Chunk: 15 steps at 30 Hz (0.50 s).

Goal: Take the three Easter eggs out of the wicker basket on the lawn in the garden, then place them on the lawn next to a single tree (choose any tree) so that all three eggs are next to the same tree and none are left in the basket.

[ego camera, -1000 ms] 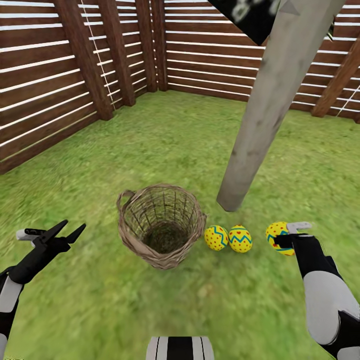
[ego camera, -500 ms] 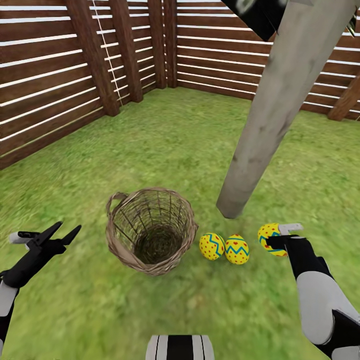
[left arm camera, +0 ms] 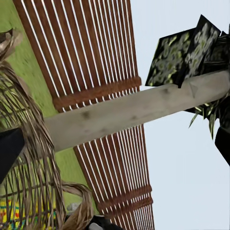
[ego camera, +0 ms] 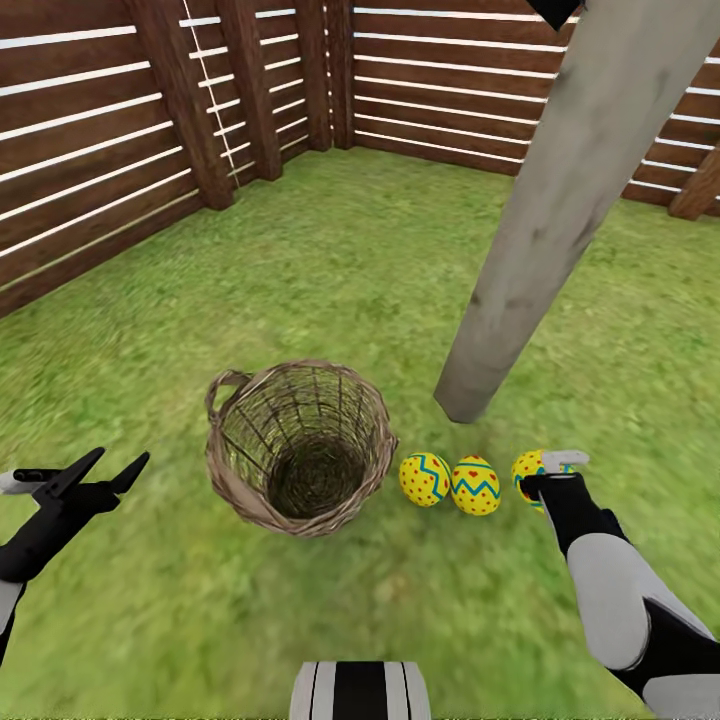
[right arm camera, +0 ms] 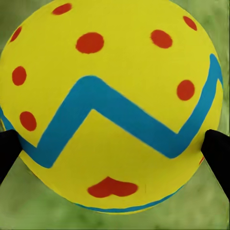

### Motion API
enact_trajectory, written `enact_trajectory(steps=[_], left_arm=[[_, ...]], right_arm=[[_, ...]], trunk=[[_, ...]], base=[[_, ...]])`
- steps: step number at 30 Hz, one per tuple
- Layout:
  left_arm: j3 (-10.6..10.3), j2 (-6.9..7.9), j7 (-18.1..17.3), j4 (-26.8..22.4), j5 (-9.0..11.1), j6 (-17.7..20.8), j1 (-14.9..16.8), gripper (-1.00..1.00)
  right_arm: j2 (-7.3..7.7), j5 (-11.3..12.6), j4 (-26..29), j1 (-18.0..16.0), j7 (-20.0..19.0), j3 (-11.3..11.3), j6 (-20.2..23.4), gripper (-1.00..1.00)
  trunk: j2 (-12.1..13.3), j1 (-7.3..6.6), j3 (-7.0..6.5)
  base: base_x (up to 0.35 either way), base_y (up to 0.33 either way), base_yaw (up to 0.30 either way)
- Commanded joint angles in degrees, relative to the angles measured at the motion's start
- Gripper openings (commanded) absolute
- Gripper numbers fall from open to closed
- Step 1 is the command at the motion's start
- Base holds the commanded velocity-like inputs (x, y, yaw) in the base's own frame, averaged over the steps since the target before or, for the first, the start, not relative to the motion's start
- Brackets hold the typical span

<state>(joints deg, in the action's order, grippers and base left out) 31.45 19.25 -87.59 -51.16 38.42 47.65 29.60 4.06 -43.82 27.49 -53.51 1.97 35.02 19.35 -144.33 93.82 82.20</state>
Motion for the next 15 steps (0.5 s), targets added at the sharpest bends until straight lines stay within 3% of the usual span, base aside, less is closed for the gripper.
enact_trajectory(steps=[1,4,5,10,15], left_arm=[[0.0,0.02,-0.2,0.0,0.0,0.6,0.0,1.00],[0.0,0.00,-0.2,0.0,0.0,0.6,0.0,1.00],[0.0,-0.05,-0.2,0.0,0.0,0.6,0.0,1.00],[0.0,-0.14,-0.2,0.0,-0.1,0.6,0.0,1.00],[0.0,-0.17,-0.2,0.0,-0.1,0.6,0.0,1.00]], right_arm=[[-0.11,-0.4,-0.5,-0.1,0.4,0.1,0.0,-1.00],[0.00,-0.3,-5.2,-2.0,2.8,0.1,-2.0,-1.00],[-0.01,-0.3,-7.7,-4.1,9.4,0.2,-4.1,-1.00],[0.05,-0.2,-12.2,-6.3,10.1,0.3,-6.5,-1.00],[0.08,-0.1,-13.3,-7.6,10.2,0.4,-6.5,-1.00]], trunk=[[0.0,0.01,0.26],[-0.1,0.09,0.93],[-0.1,0.12,1.15],[-0.2,0.24,2.26],[-0.2,0.37,3.36]], base=[[0.000,0.000,0.000],[0.000,0.000,0.000],[0.000,0.000,0.000],[0.000,0.000,0.000],[0.000,0.000,0.000]])
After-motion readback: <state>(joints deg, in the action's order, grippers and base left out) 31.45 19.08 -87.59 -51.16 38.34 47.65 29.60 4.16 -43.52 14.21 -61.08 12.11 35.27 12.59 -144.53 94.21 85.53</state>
